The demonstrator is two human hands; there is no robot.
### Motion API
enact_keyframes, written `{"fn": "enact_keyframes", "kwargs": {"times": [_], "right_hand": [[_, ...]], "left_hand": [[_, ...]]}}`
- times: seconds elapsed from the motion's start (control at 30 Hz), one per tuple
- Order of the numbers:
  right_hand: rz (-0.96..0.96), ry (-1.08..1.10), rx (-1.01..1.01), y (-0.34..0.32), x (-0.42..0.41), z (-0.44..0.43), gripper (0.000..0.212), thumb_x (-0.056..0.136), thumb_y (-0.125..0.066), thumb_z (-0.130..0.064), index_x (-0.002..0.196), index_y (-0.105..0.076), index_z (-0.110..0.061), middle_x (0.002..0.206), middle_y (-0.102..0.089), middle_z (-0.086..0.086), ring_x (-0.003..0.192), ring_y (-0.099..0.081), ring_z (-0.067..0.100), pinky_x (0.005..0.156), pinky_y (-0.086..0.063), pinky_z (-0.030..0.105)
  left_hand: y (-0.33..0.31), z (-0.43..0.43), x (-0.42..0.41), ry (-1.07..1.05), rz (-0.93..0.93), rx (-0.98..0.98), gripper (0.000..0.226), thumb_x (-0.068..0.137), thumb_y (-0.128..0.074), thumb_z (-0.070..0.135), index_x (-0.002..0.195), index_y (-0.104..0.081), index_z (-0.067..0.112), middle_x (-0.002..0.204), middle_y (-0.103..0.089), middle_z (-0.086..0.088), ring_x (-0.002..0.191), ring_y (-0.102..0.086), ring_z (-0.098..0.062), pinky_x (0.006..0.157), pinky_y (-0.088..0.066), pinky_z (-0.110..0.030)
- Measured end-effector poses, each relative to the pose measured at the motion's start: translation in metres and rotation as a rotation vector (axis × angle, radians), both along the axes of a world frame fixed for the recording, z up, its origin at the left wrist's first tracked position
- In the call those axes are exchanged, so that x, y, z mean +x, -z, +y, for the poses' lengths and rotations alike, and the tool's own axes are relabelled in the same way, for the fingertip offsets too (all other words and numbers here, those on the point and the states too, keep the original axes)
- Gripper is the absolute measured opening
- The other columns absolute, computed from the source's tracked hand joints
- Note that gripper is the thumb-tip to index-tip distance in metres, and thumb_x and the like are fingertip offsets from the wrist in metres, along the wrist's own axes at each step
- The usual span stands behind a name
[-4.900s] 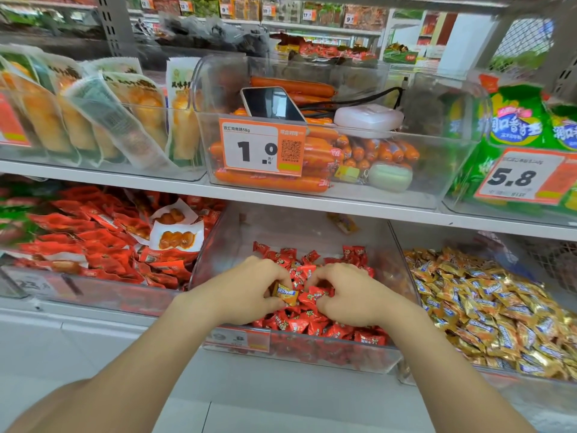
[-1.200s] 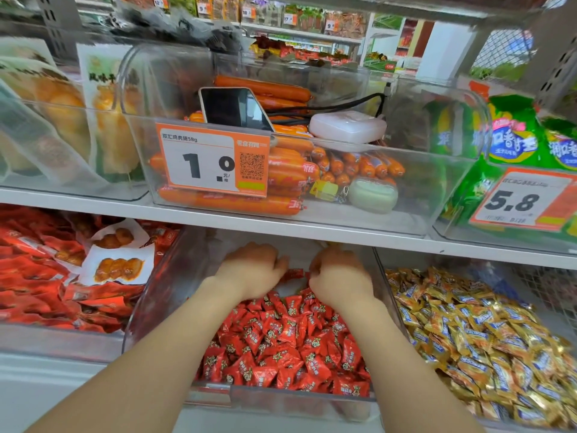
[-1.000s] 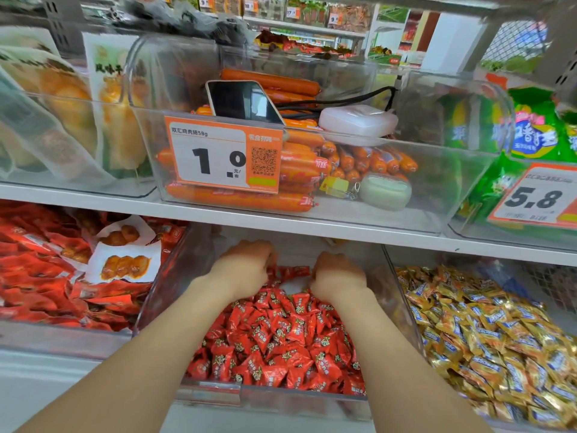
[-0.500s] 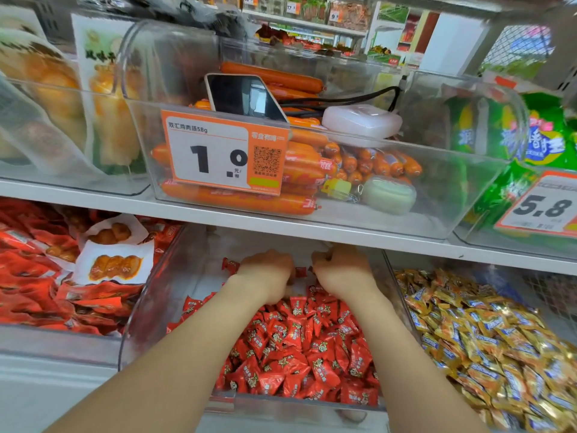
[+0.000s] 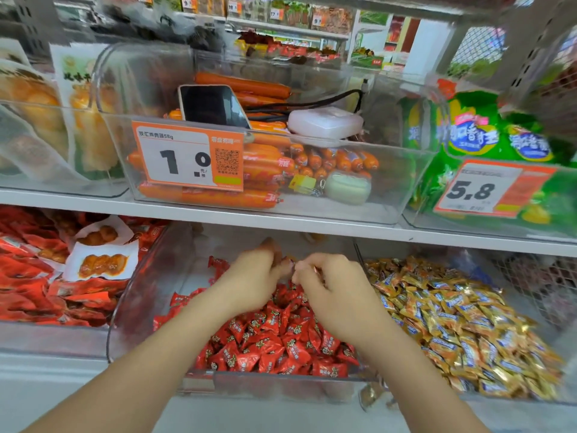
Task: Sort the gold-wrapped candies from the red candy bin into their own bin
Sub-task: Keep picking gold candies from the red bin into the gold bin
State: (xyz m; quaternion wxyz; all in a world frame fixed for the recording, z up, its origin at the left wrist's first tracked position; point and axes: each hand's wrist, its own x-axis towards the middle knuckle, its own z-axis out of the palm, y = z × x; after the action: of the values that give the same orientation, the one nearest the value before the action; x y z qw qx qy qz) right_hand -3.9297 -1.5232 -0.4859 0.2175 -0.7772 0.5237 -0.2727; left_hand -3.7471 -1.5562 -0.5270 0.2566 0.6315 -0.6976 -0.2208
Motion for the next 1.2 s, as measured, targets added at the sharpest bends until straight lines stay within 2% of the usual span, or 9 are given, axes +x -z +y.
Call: {"fn": "enact_keyframes", "kwargs": {"times": [0.23,0.37,0.5,0.67,0.83,0.93,1.03,1.1,1.2], "right_hand": [[-0.323,0.132,0.022,-0.015,-0.086,0.017,0.025,0.103,-0.055,-0.026,0.084,-0.072,-0.025,0.065,-0.062,-0.022,0.063,-0.055,0.000,0.064,-0.036,0.027],[-0.032,0.326,-0.280,0.012,-0.157,-0.002,0.020,0.106,-0.051,-0.016,0.107,-0.069,-0.025,0.098,-0.063,-0.004,0.096,-0.061,0.020,0.078,-0.039,0.032],[0.242,0.356,-0.145,0.023,-0.205,-0.008,0.031,0.098,-0.058,-0.025,0.127,-0.067,-0.031,0.116,-0.061,0.000,0.113,-0.059,0.029,0.094,-0.051,0.054],[0.002,0.325,-0.176,0.008,-0.235,0.015,0.033,0.100,-0.062,-0.016,0.129,-0.072,-0.026,0.126,-0.070,-0.008,0.106,-0.067,0.006,0.098,-0.050,0.029],[-0.078,0.337,-0.165,-0.003,-0.212,0.026,0.025,0.098,-0.061,-0.017,0.107,-0.077,-0.035,0.097,-0.073,-0.016,0.082,-0.064,-0.006,0.074,-0.047,0.011],[-0.070,0.214,-0.153,-0.015,-0.170,0.037,0.026,0.096,-0.062,-0.016,0.102,-0.078,-0.036,0.090,-0.074,-0.017,0.084,-0.064,-0.005,0.071,-0.041,0.006],[-0.093,0.101,-0.158,-0.020,-0.118,0.046,0.025,0.095,-0.062,-0.014,0.102,-0.079,-0.031,0.090,-0.073,-0.016,0.079,-0.062,-0.004,0.072,-0.037,0.003],[-0.078,0.052,-0.150,-0.016,-0.081,0.047,0.026,0.096,-0.060,-0.014,0.106,-0.078,-0.030,0.093,-0.071,-0.015,0.077,-0.060,-0.001,0.075,-0.039,0.006],[0.087,0.002,-0.090,-0.002,-0.030,0.042,0.031,0.098,-0.053,-0.019,0.122,-0.071,-0.023,0.113,-0.068,0.000,0.103,-0.065,0.016,0.097,-0.049,0.031]], "left_hand": [[-0.033,0.085,-0.064,0.165,0.203,-0.100,0.015,0.099,-0.066,0.043,0.095,-0.056,0.034,0.087,-0.064,0.029,0.069,-0.055,0.000,0.062,-0.039,-0.018],[-0.054,0.091,-0.123,0.296,0.193,-0.149,0.015,0.098,-0.066,0.044,0.098,-0.056,0.033,0.078,-0.067,0.012,0.065,-0.054,-0.011,0.064,-0.041,-0.028],[-0.057,0.058,-0.191,0.285,0.128,-0.139,0.013,0.104,-0.059,0.039,0.101,-0.051,0.029,0.073,-0.060,0.005,0.061,-0.051,-0.009,0.059,-0.035,-0.034],[-0.034,0.004,-0.237,0.310,-0.245,0.001,0.035,0.106,-0.053,0.039,0.136,-0.045,0.024,0.132,-0.054,-0.011,0.123,-0.052,-0.037,0.103,-0.043,-0.048],[-0.025,0.019,-0.220,0.417,-0.617,-0.156,0.054,0.104,-0.040,0.055,0.154,-0.037,0.034,0.158,-0.042,0.001,0.135,-0.044,-0.040,0.111,-0.035,-0.055],[-0.030,0.048,-0.179,0.316,-0.524,-0.464,0.039,0.098,-0.035,0.044,0.117,-0.065,0.028,0.118,-0.065,0.008,0.112,-0.055,-0.024,0.091,-0.046,-0.043],[-0.028,0.066,-0.115,0.014,-0.384,-0.519,0.025,0.093,-0.044,0.041,0.086,-0.064,0.028,0.083,-0.060,0.009,0.085,-0.056,-0.022,0.076,-0.049,-0.040],[-0.024,0.070,-0.069,-0.194,-0.424,-0.357,0.031,0.088,-0.041,0.047,0.087,-0.066,0.028,0.085,-0.062,0.005,0.087,-0.060,-0.026,0.076,-0.051,-0.040],[-0.016,0.070,-0.014,-0.403,-0.601,0.084,0.052,0.090,-0.043,0.062,0.124,-0.064,0.028,0.125,-0.061,-0.007,0.119,-0.053,-0.037,0.097,-0.049,-0.046]]}}
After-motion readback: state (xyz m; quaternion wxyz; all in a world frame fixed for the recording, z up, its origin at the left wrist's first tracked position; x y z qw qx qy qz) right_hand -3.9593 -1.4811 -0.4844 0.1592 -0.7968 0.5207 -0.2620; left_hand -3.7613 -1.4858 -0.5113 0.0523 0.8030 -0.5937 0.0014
